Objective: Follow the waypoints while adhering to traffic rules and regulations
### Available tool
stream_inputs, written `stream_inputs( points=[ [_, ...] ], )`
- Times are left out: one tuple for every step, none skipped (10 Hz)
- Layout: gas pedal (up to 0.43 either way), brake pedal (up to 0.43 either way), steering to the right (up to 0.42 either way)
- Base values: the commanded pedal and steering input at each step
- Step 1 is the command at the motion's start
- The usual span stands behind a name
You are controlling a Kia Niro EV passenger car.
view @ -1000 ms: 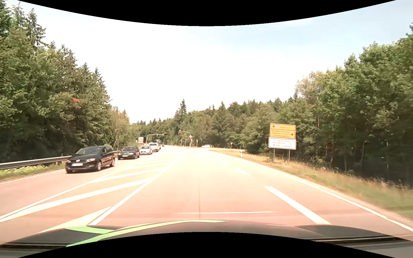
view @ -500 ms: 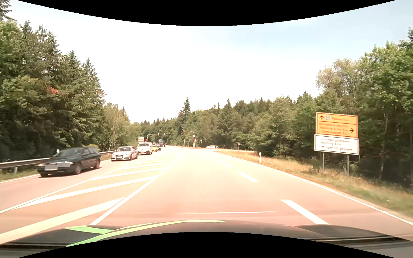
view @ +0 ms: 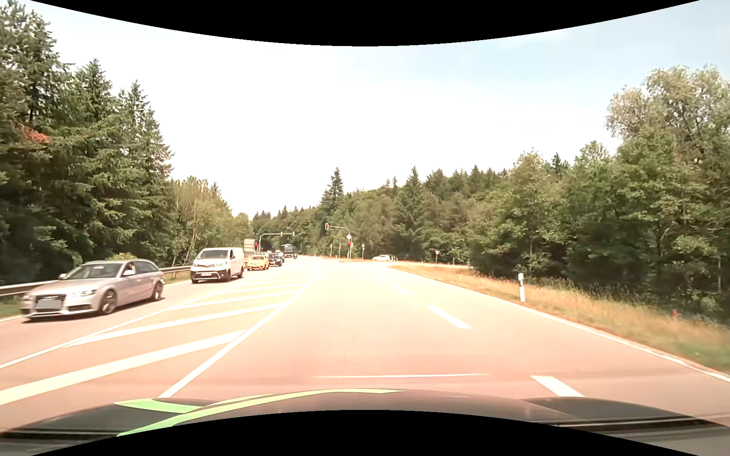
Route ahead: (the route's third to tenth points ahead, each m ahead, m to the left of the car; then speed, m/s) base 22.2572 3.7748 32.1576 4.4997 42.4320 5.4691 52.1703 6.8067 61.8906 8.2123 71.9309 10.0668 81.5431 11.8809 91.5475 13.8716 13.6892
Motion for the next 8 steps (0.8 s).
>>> stream_inputs(
  points=[
    [0.000,0.250,-0.015],
    [0.000,0.250,-0.015],
    [0.000,0.250,-0.016],
    [0.000,0.250,-0.015],
    [0.000,0.250,-0.015],
    [0.000,0.250,-0.015],
    [0.000,0.250,-0.015],
    [0.000,0.250,-0.015]
  ],
)
